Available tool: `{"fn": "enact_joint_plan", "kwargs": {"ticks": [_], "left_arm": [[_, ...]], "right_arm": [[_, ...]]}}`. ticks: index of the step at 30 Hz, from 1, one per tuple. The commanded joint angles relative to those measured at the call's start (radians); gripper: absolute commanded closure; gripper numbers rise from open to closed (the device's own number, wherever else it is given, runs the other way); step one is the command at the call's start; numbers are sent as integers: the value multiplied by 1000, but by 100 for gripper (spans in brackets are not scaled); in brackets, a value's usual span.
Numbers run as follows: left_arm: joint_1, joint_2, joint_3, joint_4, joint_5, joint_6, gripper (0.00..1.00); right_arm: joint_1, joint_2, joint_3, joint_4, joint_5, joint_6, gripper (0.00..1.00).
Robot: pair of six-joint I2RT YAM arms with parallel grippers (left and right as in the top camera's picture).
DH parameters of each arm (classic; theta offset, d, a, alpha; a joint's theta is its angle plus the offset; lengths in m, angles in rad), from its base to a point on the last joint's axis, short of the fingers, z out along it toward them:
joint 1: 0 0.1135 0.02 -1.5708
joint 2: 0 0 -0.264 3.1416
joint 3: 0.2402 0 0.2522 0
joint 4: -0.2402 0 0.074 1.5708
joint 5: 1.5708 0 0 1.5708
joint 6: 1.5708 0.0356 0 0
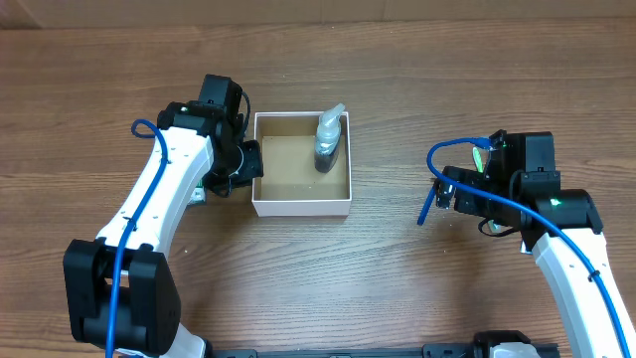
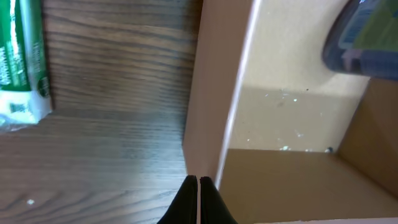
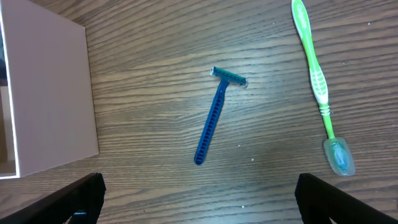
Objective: Pack container
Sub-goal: 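Move the left gripper back to the green soap package and grasp it, then place the green soap package into the box beside the bottle, left gripper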
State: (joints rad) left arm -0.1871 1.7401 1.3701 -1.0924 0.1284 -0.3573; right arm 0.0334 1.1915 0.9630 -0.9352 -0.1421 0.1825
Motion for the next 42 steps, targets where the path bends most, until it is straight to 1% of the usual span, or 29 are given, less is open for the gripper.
{"fn": "enact_joint_plan", "kwargs": {"ticks": [1,2,3,4,5,6,7,8,9,12,16,20,24,31,33,37,40,42], "left_arm": [[18,-11,92,-66,-141,29,96],[23,-17,121,-85,-166,29,94],[32,-27,157,-105,-192,29,85],[43,-35,186,-118,-213,29,47],[56,-42,210,-131,-235,29,17],[71,-51,232,-140,-256,29,2],[93,-61,251,-145,-276,30,0],[114,-68,261,-145,-282,35,0],[161,-71,264,-138,-282,66,0],[235,-46,251,-136,-274,90,0],[290,17,216,-117,-230,127,0],[293,107,203,-110,-224,126,0],[283,195,203,-95,-157,165,0],[278,312,203,-79,-148,188,0],[278,343,203,-73,-136,211,0],[278,398,203,-64,-133,217,0],[278,424,203,-51,-90,251,0],[278,438,203,-46,-76,266,2]], "right_arm": [[5,-2,25,5,-2,1,0],[5,-2,25,5,-2,1,0],[5,-2,25,5,-2,1,0],[5,-2,25,5,-2,1,0],[5,-2,25,5,-2,1,0],[5,-2,25,5,-2,1,0],[5,-2,25,5,-2,1,0],[5,-2,25,5,-2,1,0],[5,-2,25,5,-2,1,0],[5,-2,25,6,-2,1,0],[5,-2,25,6,-2,1,0],[5,-2,25,7,-2,1,0],[5,-2,25,6,-2,2,0],[5,-2,25,6,-2,2,0],[5,-2,25,6,-2,2,0],[5,-2,25,6,-2,2,0],[5,-2,25,6,-2,1,0],[5,-2,25,6,-2,2,0]]}}
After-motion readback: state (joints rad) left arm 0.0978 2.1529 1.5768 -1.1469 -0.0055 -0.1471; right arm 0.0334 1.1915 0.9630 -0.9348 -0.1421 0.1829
